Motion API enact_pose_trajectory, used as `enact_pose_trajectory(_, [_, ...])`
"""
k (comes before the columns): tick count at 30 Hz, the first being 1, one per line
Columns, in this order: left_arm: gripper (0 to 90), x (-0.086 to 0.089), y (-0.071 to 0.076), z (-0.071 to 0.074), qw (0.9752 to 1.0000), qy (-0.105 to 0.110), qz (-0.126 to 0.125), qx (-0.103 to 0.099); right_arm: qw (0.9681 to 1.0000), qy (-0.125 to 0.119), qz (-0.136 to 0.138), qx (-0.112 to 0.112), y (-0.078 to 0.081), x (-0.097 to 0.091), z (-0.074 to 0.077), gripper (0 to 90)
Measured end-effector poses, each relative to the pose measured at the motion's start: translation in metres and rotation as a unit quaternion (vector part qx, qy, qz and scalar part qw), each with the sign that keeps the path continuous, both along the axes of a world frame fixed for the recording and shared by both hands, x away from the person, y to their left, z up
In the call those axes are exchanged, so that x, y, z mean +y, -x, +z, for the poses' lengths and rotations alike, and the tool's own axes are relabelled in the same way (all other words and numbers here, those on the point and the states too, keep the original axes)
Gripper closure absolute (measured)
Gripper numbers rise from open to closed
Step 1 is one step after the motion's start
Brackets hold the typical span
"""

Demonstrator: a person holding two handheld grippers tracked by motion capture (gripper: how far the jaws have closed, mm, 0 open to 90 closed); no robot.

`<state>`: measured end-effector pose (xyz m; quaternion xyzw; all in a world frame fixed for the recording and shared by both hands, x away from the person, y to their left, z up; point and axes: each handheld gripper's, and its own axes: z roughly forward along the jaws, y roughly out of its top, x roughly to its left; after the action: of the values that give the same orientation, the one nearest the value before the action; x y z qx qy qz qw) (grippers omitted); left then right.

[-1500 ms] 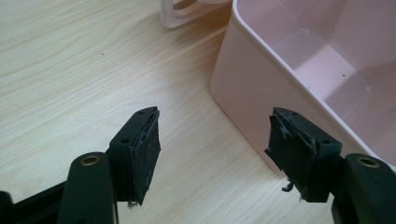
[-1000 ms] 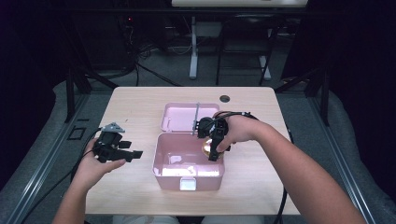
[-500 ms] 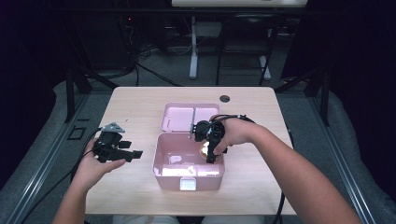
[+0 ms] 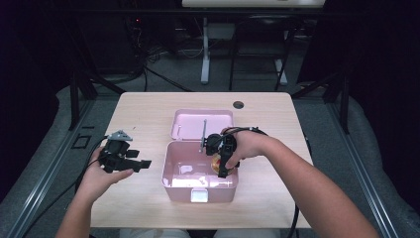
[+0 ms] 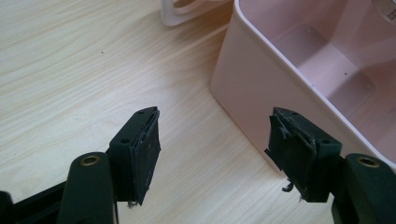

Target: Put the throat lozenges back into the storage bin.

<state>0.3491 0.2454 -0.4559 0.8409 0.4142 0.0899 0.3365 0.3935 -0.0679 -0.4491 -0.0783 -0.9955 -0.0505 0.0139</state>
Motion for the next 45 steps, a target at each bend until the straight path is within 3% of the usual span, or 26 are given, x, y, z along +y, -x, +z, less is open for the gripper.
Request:
enact_pose_trajectory(29, [33.8,-0.001,-0.001,-0.002,1.0,-0.004,-0.003,0.002,0.9999,0.003,0.01,0.0,-0.002,0.005,-0.037,19.8])
enact_pose_trajectory(45, [33.9,-0.001,-0.001,-0.002,1.0,-0.003,-0.002,0.002,0.9995,0.009,0.03,-0.009,0.0,0.007,-0.046,19.8])
